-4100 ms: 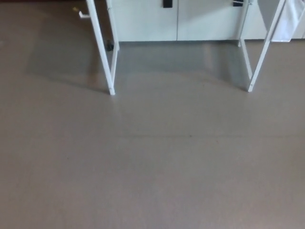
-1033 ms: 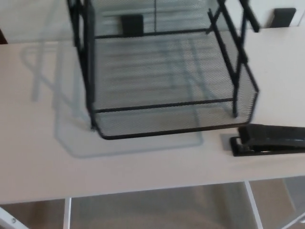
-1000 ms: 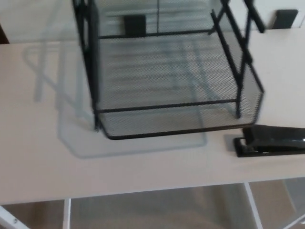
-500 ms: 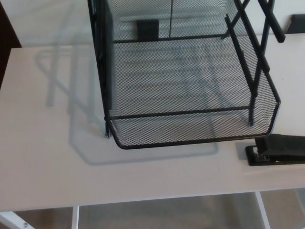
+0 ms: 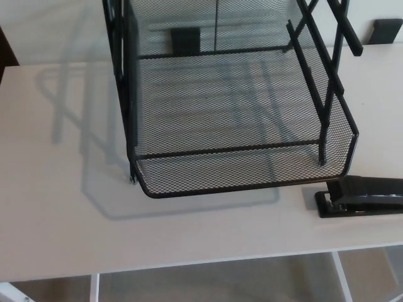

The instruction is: The robot walks towards a desk on which a file tray is kept in the middle and a stapler is kept to its right. The robot lifts the stapler using its right hand and places it on the file tray.

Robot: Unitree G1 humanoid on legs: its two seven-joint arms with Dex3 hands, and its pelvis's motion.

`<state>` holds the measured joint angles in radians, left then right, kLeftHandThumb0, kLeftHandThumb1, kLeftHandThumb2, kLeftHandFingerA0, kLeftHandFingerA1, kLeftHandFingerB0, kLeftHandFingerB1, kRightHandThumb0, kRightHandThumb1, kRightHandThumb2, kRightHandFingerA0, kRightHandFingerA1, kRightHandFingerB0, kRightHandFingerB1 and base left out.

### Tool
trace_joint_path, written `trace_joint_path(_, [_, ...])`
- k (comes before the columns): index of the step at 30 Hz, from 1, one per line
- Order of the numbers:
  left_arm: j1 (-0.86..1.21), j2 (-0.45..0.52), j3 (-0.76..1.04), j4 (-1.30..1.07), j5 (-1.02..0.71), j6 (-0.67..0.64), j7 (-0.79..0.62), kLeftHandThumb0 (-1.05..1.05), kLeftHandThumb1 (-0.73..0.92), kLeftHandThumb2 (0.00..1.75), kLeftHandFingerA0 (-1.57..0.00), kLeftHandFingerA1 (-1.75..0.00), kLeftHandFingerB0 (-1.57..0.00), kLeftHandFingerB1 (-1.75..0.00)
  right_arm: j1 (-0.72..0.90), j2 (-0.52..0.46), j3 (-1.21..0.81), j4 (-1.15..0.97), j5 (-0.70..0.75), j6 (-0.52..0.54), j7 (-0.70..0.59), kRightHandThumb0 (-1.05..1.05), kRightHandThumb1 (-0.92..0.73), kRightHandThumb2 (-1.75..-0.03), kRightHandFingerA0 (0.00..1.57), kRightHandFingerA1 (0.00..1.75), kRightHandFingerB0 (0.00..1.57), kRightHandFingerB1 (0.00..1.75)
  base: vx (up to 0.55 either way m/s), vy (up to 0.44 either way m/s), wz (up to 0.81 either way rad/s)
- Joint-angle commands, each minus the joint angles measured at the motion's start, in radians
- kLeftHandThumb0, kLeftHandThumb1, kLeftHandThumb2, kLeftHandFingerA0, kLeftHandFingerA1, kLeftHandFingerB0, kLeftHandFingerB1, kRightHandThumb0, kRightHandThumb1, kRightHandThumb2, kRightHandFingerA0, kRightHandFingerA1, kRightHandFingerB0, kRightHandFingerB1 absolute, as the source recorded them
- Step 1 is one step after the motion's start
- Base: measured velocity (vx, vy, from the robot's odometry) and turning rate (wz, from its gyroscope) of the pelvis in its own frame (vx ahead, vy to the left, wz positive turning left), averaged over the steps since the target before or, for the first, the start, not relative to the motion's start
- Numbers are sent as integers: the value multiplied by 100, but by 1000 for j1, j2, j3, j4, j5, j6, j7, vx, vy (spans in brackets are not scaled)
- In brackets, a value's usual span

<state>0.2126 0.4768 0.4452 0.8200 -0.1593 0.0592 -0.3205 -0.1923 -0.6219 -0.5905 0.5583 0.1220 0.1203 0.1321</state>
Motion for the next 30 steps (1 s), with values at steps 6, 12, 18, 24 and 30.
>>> trace_joint_path(6, [14,21,12,18,-30,36,-15,-60,73,92,-19,-53,-7,-45,11,-71,258,-386,-65,-29,160,-57,-41,-75,21,54,5,42,0,0,0])
trace_joint_path(12, [36,17,-10,-51,-10,67,10,-59,72,94,-24,-54,-9,-45,52,-175,418,-563,-80,24,349,-65,-42,-76,8,45,4,25,0,0,0])
trace_joint_path(18, [12,27,-4,-8,-16,37,-1,-61,71,93,-25,-56,-10,-46,81,-263,644,-616,-214,69,433,-69,-39,-77,6,32,7,14,0,0,0])
trace_joint_path(24, [1,40,-16,-13,-9,48,-10,-60,71,95,-25,-56,-9,-46,43,-265,768,-572,-260,19,445,-62,-38,-80,2,39,4,23,0,0,0])
trace_joint_path(30, [-7,46,-22,-4,-10,31,-17,-61,71,95,-25,-57,-8,-46,-25,-263,887,-550,-323,64,479,-63,-38,-79,2,36,6,26,-34,-41,1])
